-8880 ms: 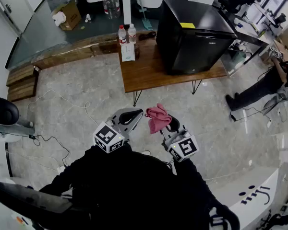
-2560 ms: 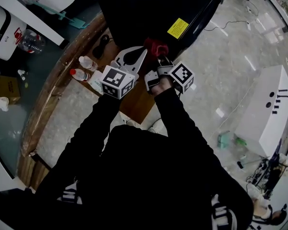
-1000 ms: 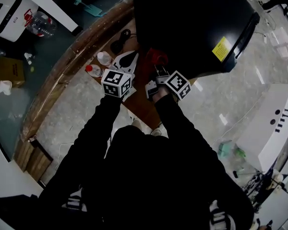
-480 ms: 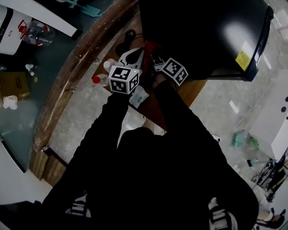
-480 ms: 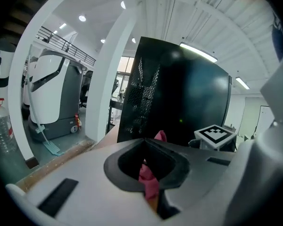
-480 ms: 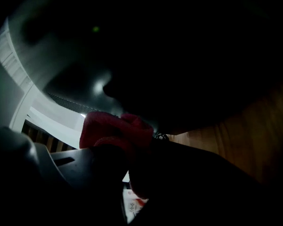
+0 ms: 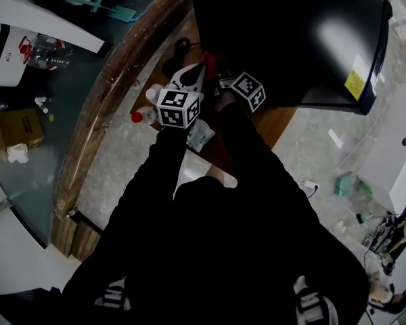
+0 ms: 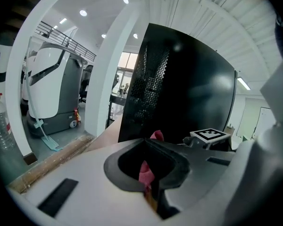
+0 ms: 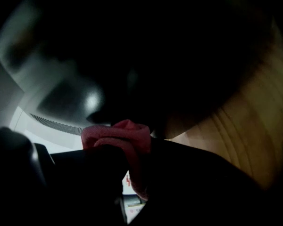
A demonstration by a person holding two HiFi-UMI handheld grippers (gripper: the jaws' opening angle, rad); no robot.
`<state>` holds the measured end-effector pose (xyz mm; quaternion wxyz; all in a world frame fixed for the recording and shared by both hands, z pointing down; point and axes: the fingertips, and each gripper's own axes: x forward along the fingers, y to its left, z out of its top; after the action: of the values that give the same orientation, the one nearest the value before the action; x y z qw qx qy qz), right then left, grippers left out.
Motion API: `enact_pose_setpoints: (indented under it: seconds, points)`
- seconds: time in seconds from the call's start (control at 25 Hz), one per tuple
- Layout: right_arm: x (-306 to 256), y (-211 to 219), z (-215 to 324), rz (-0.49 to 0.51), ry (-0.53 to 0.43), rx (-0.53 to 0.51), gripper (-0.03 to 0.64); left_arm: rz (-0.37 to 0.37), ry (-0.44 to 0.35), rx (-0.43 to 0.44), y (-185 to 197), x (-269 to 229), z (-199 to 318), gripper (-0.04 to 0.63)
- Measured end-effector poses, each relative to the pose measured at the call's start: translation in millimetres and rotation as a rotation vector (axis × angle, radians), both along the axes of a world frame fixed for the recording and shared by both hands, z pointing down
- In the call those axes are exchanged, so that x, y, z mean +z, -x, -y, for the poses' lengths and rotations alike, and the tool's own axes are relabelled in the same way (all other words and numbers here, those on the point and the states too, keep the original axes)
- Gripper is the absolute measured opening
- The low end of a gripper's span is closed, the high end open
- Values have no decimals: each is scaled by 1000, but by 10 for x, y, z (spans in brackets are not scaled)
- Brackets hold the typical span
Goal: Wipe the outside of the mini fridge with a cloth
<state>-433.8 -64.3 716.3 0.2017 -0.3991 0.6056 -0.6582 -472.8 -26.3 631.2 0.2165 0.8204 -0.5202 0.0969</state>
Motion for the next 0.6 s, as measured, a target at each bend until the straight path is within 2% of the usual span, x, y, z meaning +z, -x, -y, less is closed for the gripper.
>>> enact_pose_setpoints:
  seconds: [0.28,0.6]
  points:
    - [6,-291,-136,-5,39,21,87,-2,8,42,-211,25,-88,6]
    - [7,-871,-403,-15,55,45,86,-20,7,112,-825,56,-230,6]
